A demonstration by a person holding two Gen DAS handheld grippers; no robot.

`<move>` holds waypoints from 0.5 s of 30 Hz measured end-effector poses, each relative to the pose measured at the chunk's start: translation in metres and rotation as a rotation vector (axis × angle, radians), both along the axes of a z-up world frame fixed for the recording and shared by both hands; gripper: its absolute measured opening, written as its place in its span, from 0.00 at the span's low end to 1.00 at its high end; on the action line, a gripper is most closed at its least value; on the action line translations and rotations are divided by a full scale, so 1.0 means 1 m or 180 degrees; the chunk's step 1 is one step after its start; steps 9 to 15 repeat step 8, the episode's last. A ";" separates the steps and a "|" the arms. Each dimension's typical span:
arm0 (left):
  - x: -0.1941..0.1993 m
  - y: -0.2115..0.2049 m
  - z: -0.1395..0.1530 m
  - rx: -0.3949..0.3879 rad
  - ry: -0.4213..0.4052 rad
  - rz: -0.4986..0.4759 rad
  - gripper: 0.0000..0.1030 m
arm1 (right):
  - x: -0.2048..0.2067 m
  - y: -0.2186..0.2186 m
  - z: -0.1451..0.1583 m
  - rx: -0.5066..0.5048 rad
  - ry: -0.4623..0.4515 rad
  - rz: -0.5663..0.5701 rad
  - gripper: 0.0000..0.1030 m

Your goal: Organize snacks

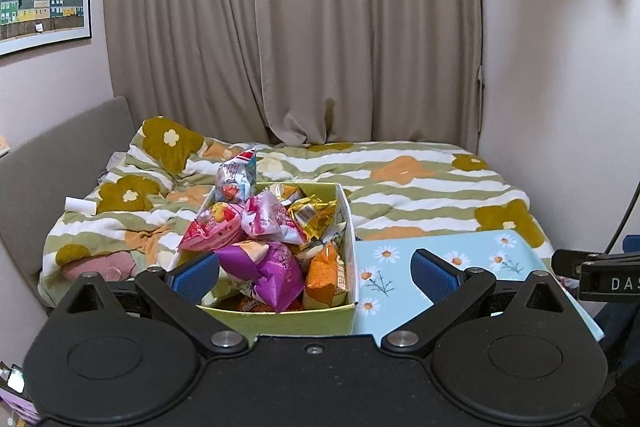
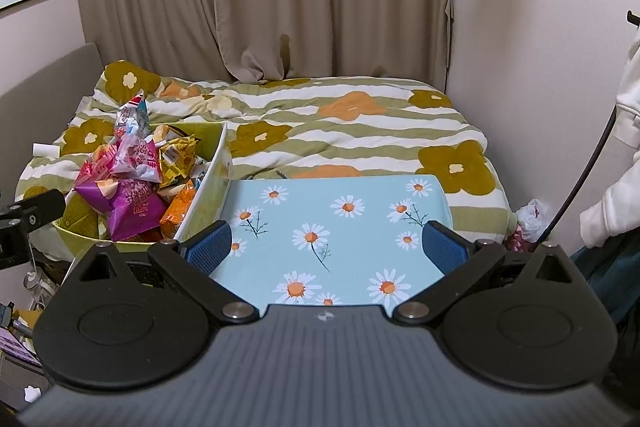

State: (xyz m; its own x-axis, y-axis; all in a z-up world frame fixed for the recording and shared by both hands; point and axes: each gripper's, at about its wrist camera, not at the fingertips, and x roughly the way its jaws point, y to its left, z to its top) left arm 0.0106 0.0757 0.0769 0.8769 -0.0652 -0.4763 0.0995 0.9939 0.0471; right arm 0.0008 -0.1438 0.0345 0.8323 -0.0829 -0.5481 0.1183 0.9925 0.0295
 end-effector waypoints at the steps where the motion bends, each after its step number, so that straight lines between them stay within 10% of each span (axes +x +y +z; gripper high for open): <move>1: 0.000 0.000 0.000 -0.0001 -0.0005 -0.0007 1.00 | 0.000 0.001 0.000 0.0001 0.0002 0.0000 1.00; 15: 0.003 0.007 -0.003 -0.0084 0.0001 -0.0011 1.00 | 0.002 0.004 -0.002 0.0007 0.0020 -0.0006 1.00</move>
